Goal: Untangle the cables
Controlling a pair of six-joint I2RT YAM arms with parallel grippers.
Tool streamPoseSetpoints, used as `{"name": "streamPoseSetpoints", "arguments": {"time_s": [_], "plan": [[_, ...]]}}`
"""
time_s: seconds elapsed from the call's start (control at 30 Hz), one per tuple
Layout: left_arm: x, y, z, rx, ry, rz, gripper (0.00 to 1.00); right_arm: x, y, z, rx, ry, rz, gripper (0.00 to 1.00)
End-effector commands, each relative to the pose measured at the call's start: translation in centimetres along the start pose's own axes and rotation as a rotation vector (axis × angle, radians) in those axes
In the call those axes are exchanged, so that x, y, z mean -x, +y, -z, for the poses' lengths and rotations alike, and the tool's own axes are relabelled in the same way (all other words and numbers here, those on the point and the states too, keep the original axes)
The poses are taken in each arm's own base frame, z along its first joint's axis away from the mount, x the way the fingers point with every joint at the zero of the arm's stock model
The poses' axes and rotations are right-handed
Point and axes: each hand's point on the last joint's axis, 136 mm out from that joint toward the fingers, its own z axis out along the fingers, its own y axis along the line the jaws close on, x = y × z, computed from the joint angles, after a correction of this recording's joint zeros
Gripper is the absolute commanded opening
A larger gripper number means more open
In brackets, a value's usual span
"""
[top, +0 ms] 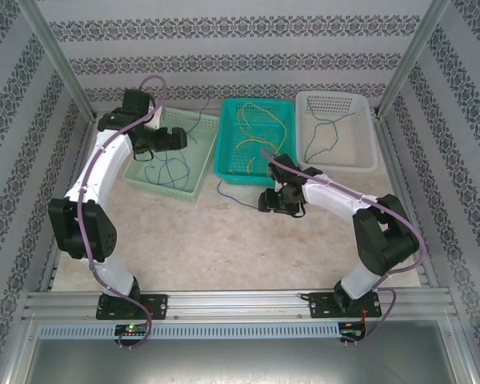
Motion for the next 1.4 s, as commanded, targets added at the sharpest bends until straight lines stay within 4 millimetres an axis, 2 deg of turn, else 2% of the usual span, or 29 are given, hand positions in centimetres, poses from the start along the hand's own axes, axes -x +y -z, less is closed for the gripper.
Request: {"name": "streamPoseSetpoints", "arguments": {"time_s": [0.0, 0.07, 0.17, 0.23, 0.43, 1.03, 1.37], "plan": [[-0.3, -0.7, 1.6, 0.002, -0.052, -0.006, 1.00, -0.4, -0.3, -1.1, -0.035, 0.045, 0.001, 0.53], [-0.6, -0.8, 2.2, -0.001, -0.062, -0.007, 1.00, -0.5, -0.4, -1.5, -0.039, 0.056, 0.000, 0.48], [-1.0, -0.5, 2.7, 0.014, -0.072, -0.014, 1.00, -0.6, -0.4, -1.8, -0.035, 0.063, -0.002, 0.34], [-1.1, -0.4, 2.9, 0.022, -0.079, -0.016, 1.00, -0.6, -0.4, -1.8, -0.034, 0.065, -0.005, 0.31], [-1.4, -0.4, 2.7, 0.016, -0.069, -0.012, 1.00, -1.2, -0.7, -1.6, -0.037, 0.073, -0.014, 0.37], [-2.1, -0.2, 2.5, 0.018, -0.065, -0.002, 1.00, -3.3, -1.3, -1.4, -0.039, 0.119, -0.010, 0.37], [-2.3, 0.0, 2.7, 0.026, -0.073, 0.001, 1.00, -2.8, -0.9, -0.9, -0.046, 0.088, 0.002, 0.33]]}}
